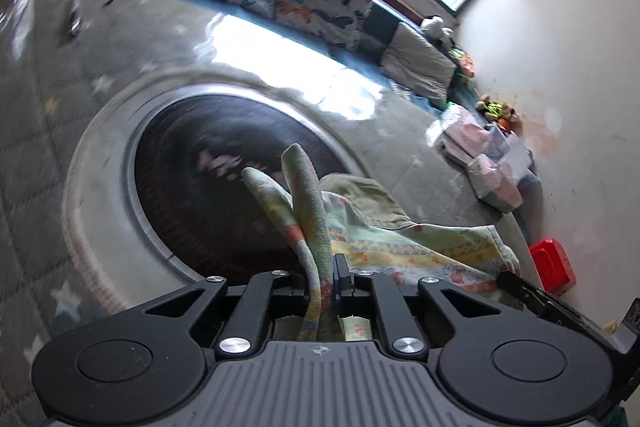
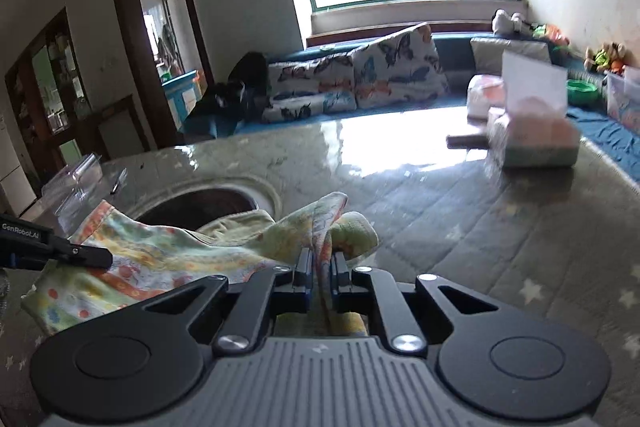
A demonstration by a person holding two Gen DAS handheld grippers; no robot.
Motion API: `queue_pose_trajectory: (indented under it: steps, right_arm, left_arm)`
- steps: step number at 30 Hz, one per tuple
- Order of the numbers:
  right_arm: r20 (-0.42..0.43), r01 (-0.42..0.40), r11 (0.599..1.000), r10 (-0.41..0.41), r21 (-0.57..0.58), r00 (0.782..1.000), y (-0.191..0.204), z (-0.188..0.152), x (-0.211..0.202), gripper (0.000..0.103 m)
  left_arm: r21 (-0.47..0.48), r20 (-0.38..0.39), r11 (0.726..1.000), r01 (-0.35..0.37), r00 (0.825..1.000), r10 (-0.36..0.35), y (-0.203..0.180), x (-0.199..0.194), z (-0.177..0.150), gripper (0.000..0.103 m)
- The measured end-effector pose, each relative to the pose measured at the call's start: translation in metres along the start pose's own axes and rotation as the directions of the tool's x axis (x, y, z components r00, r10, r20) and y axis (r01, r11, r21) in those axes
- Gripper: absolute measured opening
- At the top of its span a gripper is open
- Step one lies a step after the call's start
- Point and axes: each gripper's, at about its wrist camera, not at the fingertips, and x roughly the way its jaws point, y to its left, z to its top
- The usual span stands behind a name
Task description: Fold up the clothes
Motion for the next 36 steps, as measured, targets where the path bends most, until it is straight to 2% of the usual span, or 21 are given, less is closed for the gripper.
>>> queue_pose_trajectory:
  steps: [6,16,28,36]
  right_arm:
    - [0.055,0.073,0.997,-0.073,-0.008,0.996,-0.013,0.016,-0.024,0.008]
    - [0.119,0.194,0.981,-0.191,-0.019,0.974,-0.045,0.039,-0.055,0.008]
    - [0.132,0.273,0.962,-0.27,-0.007,0.954,-0.079,0.048,-0.061,0.008]
    - [0.119,0.301,0.954,-0.299,0.008,0.947,-0.097,0.046,-0.056,0.008]
  left_arm:
    - [0.077,0.002,0.996,0.037,0.999,-0.038,-0.039,0.009,0.008,0.01]
    - [0.175,-0.022,0.982,0.076,0.997,-0.073,-0.1,0.038,0.021,0.01]
    - [0.253,-0.055,0.965,0.068,0.997,-0.056,-0.152,0.079,0.024,0.011]
    - [0.279,-0.076,0.959,0.052,0.997,-0.032,-0.17,0.101,0.023,0.011]
